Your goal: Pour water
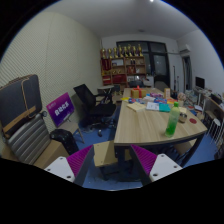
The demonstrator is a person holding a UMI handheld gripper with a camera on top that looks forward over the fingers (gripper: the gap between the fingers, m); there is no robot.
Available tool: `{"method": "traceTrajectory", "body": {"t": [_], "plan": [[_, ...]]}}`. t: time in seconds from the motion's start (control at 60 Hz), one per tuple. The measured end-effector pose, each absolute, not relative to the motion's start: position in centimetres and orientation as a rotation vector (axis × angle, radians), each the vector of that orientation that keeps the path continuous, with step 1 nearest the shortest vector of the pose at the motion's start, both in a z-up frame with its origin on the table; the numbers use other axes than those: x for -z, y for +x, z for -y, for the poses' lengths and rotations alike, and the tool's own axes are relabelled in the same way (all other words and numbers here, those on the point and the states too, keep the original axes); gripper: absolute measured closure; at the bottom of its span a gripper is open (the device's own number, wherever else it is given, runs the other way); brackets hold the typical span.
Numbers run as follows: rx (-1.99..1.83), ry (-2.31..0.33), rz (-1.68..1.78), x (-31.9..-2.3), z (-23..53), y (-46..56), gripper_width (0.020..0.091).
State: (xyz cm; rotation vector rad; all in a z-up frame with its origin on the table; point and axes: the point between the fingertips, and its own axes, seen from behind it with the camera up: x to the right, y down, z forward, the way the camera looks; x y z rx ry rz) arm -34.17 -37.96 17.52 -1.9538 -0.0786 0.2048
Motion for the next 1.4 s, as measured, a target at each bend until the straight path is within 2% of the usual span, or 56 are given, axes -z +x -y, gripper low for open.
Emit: {"method": "traceTrajectory", "body": {"t": [0.183,0.35,0.483,0.65,0.833,1.0,1.017,1.083,1.333,1.4], "plan": [[-0.135,-1.953,0.026,-16.6,36.1,-28.6,0.0299],[-0.011,-1.919,-0.014,-15.5,31.6,-18.7,0.0299],[0.043,-1.872,-0.034,-13.9,25.1,-11.3,0.0287],[0.088,-1.855,-0.039,-10.5,17.7,-5.2,0.0288],[0.041,-1.854,-0.041,-6.8,11.2,-3.0,0.0288],[0.020,-1.775,-0.010,-7.2,6.2,-2.7,0.0300],[0.016,-1.773,-0.009,-7.1,5.8,-2.7,0.0306],[0.009,-1.789,-0.023,-6.4,4.5,-2.0,0.0602],[-0.071,-1.791,0.023,-6.2,3.7,-2.4,0.0657],[-0.112,-1.827,0.040,-6.1,3.5,-3.0,0.0700]]}}
